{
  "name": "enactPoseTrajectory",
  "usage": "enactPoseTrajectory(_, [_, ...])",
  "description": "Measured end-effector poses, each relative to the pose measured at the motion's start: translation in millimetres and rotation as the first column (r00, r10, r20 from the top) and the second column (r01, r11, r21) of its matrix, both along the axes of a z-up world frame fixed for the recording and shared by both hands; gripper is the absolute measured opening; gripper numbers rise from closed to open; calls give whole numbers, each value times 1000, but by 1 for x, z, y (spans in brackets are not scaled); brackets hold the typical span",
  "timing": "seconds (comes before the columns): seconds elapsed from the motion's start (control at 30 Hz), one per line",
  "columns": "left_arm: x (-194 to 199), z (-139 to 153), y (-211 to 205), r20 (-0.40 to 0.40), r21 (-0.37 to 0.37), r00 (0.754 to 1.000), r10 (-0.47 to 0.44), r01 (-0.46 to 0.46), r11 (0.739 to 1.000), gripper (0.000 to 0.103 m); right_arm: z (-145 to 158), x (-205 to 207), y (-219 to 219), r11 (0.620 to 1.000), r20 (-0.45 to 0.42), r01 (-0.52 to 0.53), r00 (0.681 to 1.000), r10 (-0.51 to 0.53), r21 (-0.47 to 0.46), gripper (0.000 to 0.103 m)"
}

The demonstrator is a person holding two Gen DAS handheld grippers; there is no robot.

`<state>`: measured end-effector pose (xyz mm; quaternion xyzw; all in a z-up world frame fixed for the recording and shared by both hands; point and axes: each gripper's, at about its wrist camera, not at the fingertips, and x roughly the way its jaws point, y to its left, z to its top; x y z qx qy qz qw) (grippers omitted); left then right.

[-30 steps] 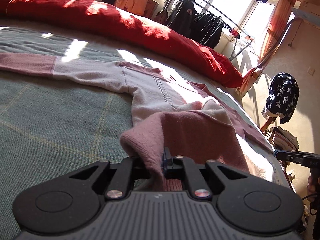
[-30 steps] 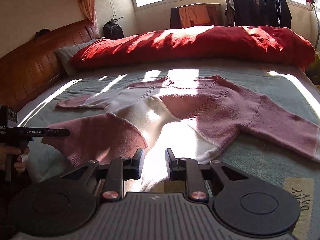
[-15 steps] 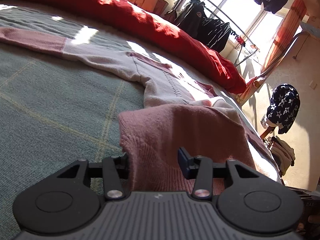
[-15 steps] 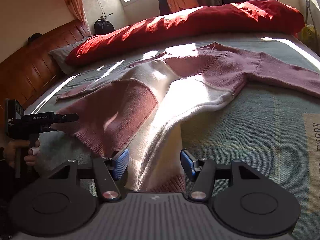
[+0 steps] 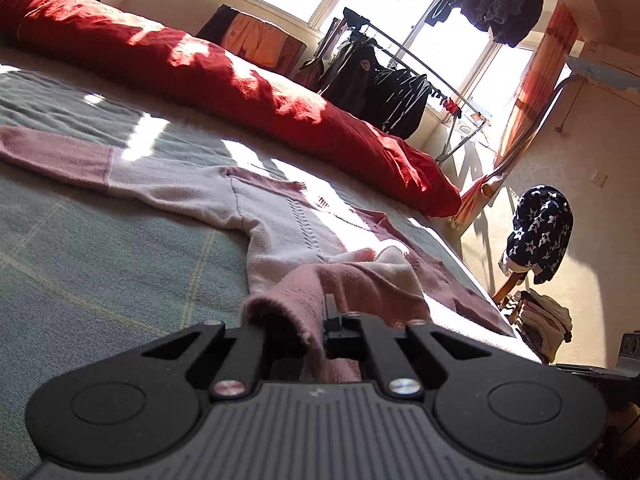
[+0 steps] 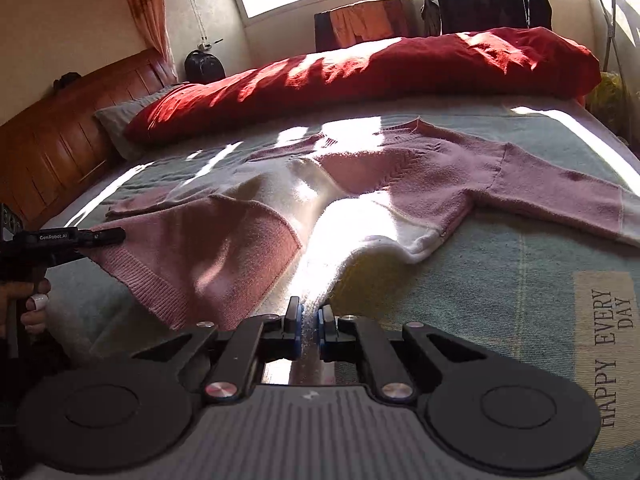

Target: Fold clothes

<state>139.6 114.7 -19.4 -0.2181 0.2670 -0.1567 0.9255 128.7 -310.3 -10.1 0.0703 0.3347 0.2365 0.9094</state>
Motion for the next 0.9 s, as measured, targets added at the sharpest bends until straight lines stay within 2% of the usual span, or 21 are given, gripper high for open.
enactPoseTrajectory(0.1, [-11, 21, -2, 31, 3, 999, -25, 25, 1000, 4, 17, -1, -13, 1000, 16, 14, 1000, -15, 3, 8])
enactPoseTrajectory(0.2, [-23, 33, -7, 30, 15, 998, -56, 55, 998, 4, 26, -4, -29, 999, 15, 36, 999, -36, 4, 8])
enactPoseTrajectory(0.33, [-36, 19, -17, -76, 33, 992, -105, 107, 994, 4, 19, -5, -52, 996, -36, 89, 995, -89, -5, 8])
enactPoseTrajectory(0.4, [-41, 9, -19, -144, 54, 983, -113, 122, 991, 10, 9, -5, -62, 993, -82, 113, 990, -114, -20, 9])
enactPoseTrajectory(0.47, [-44, -7, -16, -233, 107, 969, -78, 105, 989, 10, -5, -6, -66, 989, -125, 135, 982, -142, -58, 12])
enactPoseTrajectory(0.5, [-45, -12, -12, -260, 131, 964, -58, 95, 987, 9, -13, -7, -68, 986, -145, 146, 977, -156, -77, 16])
enactPoseTrajectory(0.57, [-50, -15, -3, -287, 172, 958, -16, 68, 983, 10, -23, -11, -71, 977, -163, 176, 967, -194, -120, 17])
enactPoseTrajectory(0.63, [-48, -8, 3, -264, 201, 965, 5, 50, 978, 15, -26, -15, -75, 977, -167, 186, 965, -203, -108, 17])
enactPoseTrajectory(0.7, [-45, 2, 8, -225, 226, 974, 20, 33, 974, 28, -23, -15, -80, 978, -161, 195, 965, -205, -74, 23])
enactPoseTrajectory(0.77, [-37, 10, 9, -186, 245, 982, 19, 27, 969, 35, -18, -10, -82, 978, -148, 202, 967, -206, -42, 27])
enactPoseTrajectory(0.9, [-2, 14, 6, -125, 240, 992, -2, 32, 970, 46, -7, 5, -81, 980, -131, 200, 972, -195, 22, 34])
